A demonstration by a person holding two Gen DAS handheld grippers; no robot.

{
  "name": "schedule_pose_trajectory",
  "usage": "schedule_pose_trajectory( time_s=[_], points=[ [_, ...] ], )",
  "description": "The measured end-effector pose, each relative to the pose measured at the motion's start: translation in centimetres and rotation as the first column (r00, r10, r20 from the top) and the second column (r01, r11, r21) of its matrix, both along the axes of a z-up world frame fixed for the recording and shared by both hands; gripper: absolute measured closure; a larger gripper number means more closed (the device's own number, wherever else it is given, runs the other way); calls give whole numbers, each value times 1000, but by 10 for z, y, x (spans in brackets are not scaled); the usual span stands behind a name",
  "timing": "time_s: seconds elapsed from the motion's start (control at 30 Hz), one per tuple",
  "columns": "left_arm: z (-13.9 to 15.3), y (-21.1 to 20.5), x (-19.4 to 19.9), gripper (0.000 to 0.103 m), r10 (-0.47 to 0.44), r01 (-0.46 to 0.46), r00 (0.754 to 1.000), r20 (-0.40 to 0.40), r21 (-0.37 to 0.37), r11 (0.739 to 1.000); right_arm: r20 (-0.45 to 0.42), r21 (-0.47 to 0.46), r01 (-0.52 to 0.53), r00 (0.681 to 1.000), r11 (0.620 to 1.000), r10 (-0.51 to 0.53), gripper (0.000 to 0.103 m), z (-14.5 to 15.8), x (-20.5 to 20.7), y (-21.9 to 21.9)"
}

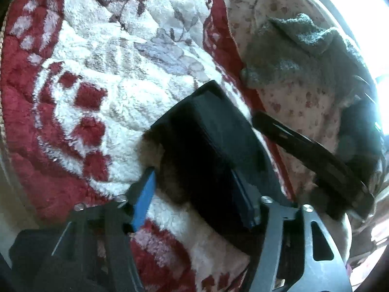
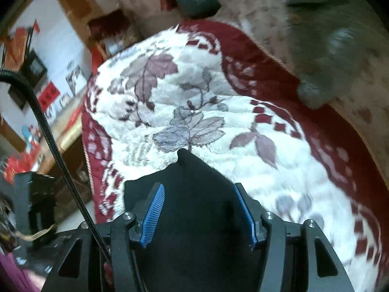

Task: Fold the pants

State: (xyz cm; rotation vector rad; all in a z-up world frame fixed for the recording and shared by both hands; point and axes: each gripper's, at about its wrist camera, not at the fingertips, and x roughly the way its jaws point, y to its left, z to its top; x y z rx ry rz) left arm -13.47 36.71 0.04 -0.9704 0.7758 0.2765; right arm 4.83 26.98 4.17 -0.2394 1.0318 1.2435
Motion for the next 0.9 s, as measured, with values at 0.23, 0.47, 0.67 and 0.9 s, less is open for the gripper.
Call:
schedule_pose_trajectory(
  time_s=[0.23, 0.47, 0.67, 0.9],
  points=[
    [-1, -2, 4, 32, 4, -4, 999, 41, 16, 1000, 82, -129, -107, 990, 986, 118, 48, -17, 3, 49],
    [-1, -3, 13, 42, -21, 18, 999, 29, 78, 997, 64, -152, -164, 983, 975, 175, 74, -37, 3, 71],
    [0, -7, 17, 81, -63, 60, 998, 23, 107, 992, 21, -10, -117, 993, 993, 117, 89, -14, 7, 47],
    [40, -34, 1, 86, -94, 67, 991, 95, 250, 966, -15, 168, -32, 999, 985, 35, 90, 37, 3, -6]
  ],
)
